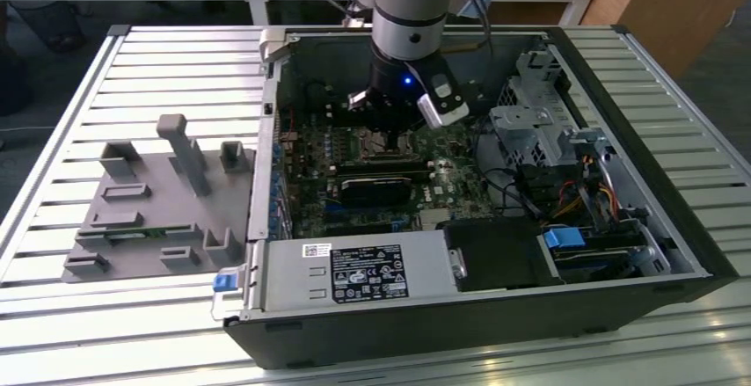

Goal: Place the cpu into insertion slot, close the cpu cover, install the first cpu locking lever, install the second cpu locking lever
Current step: 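Install the second cpu locking lever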

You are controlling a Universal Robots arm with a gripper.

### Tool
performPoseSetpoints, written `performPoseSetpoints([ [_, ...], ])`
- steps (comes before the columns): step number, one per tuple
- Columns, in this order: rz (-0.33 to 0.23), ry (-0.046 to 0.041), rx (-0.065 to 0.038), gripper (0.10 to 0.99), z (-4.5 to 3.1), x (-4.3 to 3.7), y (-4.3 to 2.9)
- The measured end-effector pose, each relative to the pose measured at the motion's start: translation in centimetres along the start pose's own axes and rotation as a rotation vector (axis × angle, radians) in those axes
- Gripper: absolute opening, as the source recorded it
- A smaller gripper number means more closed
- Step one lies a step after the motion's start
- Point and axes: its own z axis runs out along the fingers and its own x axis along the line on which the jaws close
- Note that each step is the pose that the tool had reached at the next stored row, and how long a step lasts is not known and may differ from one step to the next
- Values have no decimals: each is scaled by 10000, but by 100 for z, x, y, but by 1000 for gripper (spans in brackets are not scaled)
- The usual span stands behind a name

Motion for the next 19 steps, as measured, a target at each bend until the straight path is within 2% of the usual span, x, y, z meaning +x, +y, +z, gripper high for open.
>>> performPoseSetpoints([
  [3, 0, 0, -2, 106, 5, 97, -6],
  [8, -1, 10, -25, 106, 35, 117, -39],
  [11, 0, 11, -98, 106, 37, 123, -86],
  [15, 1, 12, -190, 106, 41, 175, -105],
  [19, 1, 13, -219, 106, 79, 224, -108],
])
